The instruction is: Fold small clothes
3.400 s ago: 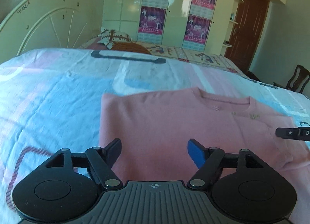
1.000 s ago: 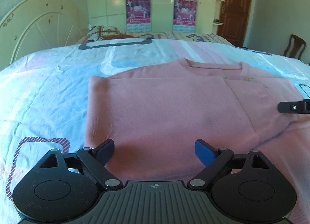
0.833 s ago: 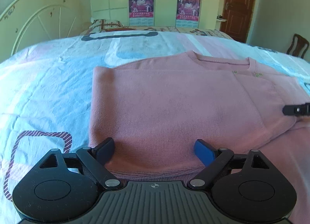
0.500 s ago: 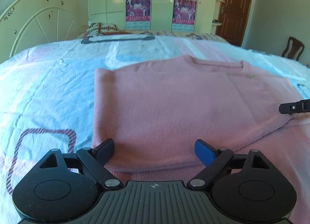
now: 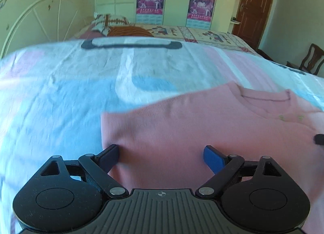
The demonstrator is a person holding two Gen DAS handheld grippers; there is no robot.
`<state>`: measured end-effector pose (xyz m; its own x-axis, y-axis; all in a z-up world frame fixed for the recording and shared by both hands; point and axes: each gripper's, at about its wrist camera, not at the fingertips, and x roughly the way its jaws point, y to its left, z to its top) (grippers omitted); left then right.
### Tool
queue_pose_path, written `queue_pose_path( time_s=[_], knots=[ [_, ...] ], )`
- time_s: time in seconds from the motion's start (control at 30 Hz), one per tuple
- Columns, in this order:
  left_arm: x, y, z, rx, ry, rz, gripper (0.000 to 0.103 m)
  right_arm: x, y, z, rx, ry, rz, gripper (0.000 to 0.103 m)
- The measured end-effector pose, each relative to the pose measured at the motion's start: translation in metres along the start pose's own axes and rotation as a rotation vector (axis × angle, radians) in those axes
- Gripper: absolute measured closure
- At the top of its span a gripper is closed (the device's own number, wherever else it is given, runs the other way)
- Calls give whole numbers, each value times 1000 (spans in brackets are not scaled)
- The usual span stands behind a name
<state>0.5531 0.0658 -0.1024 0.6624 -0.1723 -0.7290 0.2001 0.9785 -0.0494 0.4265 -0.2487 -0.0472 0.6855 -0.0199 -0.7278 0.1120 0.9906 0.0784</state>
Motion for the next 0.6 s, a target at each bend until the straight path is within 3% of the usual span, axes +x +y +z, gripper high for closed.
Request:
queue_pose_path(
  time_s=[0.13, 0.2, 0.3, 0.37, 0.47, 0.6],
  knots=[
    [16, 1, 18, 33, 3, -10, 9, 10, -4, 9, -2, 11, -5, 88],
    [2, 1, 16, 19, -16, -22, 9, 7, -6, 8, 9, 5, -1, 87],
    [-20, 1, -11, -17, -9, -72, 9, -6, -9, 1, 23, -18, 18, 84],
    [-35, -10, -37, 49, 2, -25, 9, -11, -10, -6, 19, -8, 25, 84],
    [-62, -19, -67, 75, -8, -15, 9, -21, -14, -16, 35, -8, 40, 84],
    [-84, -13, -92, 0, -12, -13, 9, -36, -23, -29, 60, -17, 43, 84]
  ],
)
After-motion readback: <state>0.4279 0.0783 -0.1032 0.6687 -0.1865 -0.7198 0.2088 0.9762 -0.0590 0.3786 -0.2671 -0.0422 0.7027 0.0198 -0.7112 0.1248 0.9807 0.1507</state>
